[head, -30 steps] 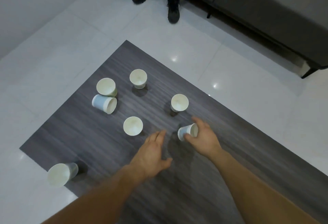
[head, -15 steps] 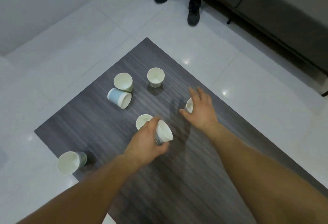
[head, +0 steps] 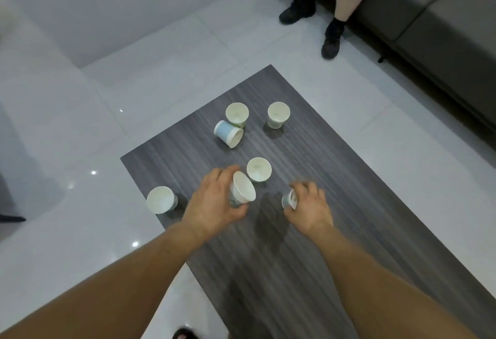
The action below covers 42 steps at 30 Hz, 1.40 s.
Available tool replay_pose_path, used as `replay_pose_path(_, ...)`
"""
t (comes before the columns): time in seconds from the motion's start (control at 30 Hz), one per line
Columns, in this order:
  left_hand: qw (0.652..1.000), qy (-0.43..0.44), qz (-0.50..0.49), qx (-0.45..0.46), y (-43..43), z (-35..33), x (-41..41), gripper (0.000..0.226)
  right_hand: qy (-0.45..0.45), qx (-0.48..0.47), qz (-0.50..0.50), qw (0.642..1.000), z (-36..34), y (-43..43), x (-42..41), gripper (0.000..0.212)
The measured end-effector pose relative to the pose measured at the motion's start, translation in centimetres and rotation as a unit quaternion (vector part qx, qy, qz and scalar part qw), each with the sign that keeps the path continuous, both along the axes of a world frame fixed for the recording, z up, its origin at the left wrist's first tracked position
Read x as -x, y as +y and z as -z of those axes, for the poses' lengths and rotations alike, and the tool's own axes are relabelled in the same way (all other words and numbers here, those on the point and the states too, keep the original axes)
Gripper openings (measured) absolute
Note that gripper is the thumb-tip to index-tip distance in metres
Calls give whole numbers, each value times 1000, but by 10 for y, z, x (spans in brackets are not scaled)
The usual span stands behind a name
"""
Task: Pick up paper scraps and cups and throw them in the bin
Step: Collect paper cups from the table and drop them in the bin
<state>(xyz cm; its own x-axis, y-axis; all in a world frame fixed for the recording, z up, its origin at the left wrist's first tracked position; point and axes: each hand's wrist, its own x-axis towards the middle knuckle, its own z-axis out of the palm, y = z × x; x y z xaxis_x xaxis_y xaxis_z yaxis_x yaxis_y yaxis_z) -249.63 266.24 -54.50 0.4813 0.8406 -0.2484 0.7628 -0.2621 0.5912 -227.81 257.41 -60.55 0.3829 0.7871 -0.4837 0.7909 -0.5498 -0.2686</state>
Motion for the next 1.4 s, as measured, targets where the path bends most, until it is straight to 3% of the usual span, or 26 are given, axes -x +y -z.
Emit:
replay_pose_path(0.43, 969, -78, -232, -46, -133, -138, 228, 82, -15, -145, -181, 973, -178, -62, 211, 54)
replay_pose_path(0.67, 915, -92, -387, -64, -235, -191, 341, 86, 5, -165, -375, 912, -242, -105, 343, 60)
replay_pose_path(1.1, 713, -28, -698, -65, -514, -222, 397, 83, 67, -166, -688, 703, -268, -232, 485, 61)
replay_pose_path(1.4, 522, 5, -849, -84, -741, -244, 374, 84, 123, -153, -836, 513, -282, -426, 567, 63)
